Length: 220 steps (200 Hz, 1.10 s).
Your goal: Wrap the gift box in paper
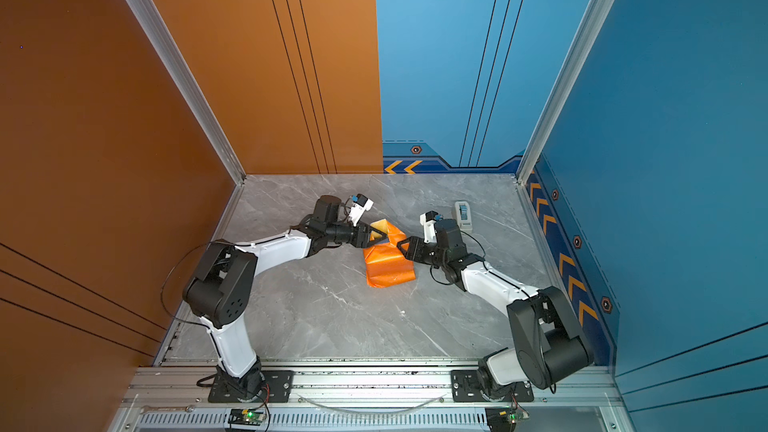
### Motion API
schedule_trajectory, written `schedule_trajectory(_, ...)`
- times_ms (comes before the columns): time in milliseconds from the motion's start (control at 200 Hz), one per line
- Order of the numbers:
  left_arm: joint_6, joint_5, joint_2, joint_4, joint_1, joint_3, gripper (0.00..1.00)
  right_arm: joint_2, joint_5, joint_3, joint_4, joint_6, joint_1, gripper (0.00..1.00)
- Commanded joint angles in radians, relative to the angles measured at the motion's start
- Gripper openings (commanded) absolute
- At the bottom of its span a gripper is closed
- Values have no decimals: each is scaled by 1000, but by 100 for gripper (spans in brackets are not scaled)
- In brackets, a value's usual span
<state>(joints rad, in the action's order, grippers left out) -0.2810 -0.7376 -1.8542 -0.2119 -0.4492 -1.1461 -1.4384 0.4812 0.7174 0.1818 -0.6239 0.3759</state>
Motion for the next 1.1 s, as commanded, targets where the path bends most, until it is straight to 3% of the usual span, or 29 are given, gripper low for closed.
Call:
schedule_trajectory(0, -15, -37, -17, -7, 7, 6, 56, -49, 16, -27, -211, 40, 2, 51)
schedule_trajectory(195, -51, -75, -57, -40, -8, -11, 45, -62, 16, -19, -214, 44, -2, 51)
schedule_trajectory(441, -26, -41, -3, -53, -37, 15, 5, -78, -23, 1, -252, 43, 0, 50)
schedule_trajectory(606, 12, 34, 66, -52, -55, 63, 1, -80, -62, 10, -291, 50, -2, 50)
schedule_trajectory(816, 27, 116, 140, -78, -91, 109, 28, -77, -78, 13, -298, 49, -2, 50)
schedule_trajectory(1016, -38, 168, 235, -136, 5, 214, 54, -76, -64, 8, -287, 52, 0, 50)
schedule_trajectory(1096, -53, 253, 309, -125, 18, 262, 65, -71, -62, 7, -285, 51, 1, 50)
